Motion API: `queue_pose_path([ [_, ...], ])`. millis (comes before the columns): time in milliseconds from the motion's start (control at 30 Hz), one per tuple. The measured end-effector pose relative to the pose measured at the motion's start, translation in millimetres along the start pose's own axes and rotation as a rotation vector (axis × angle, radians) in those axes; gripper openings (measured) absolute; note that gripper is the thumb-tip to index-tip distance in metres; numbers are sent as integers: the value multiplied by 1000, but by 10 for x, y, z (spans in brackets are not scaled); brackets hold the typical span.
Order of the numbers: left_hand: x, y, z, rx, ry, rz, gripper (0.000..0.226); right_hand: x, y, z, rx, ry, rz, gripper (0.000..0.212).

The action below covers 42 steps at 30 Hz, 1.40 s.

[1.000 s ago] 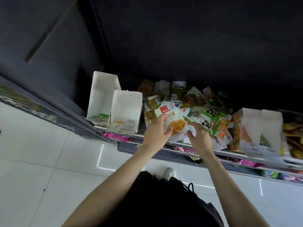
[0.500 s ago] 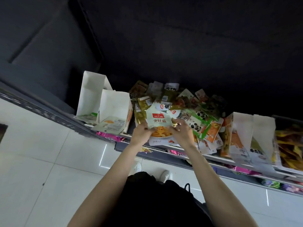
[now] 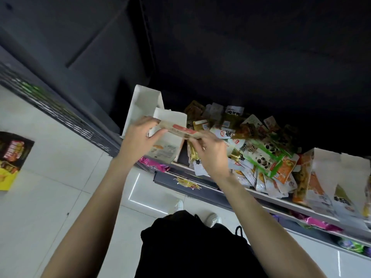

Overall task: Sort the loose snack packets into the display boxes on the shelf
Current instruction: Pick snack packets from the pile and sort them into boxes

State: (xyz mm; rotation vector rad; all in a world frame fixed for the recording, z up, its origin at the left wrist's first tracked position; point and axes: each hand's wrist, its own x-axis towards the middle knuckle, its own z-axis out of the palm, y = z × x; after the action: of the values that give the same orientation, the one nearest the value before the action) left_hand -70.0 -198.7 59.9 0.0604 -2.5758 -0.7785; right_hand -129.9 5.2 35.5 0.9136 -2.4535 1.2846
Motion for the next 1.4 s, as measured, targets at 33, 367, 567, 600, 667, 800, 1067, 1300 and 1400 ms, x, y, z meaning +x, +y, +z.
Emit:
queue_pose_path([
  [33,-39,-109,-33,-8,-19,-25,28,-5,-32,106,-7,-4,-24,7],
  [367,-349,-461,-62,43,-94,-121,12,-77,26,627,-326,-331,-30,20],
  [567,-370,-604,-100,261,-293,-61,14,-146,11,629,-494,-574,-55,47],
  [600,-376,-615,-92,306,-304,-29,15,-154,28,605,-436,-639,-34,43],
  [667,-384,-589,-78,371,-306,7,15,-156,73,485,-229,-719,6,34],
  [800,-411,-547,-37,409,-332,60,20,-237,290,89,-39,-521,146,25],
  [1067,-226,220,288,126,-188,168,25,-274,899,-254,-635,-499,373,45],
  [1300,-50,665,1281,176,-442,31,36,-313,1037,-279,-898,-504,121,28],
  [1400,71,664,1501,259,-573,62,47,-289,992,-384,-886,-445,62,23],
])
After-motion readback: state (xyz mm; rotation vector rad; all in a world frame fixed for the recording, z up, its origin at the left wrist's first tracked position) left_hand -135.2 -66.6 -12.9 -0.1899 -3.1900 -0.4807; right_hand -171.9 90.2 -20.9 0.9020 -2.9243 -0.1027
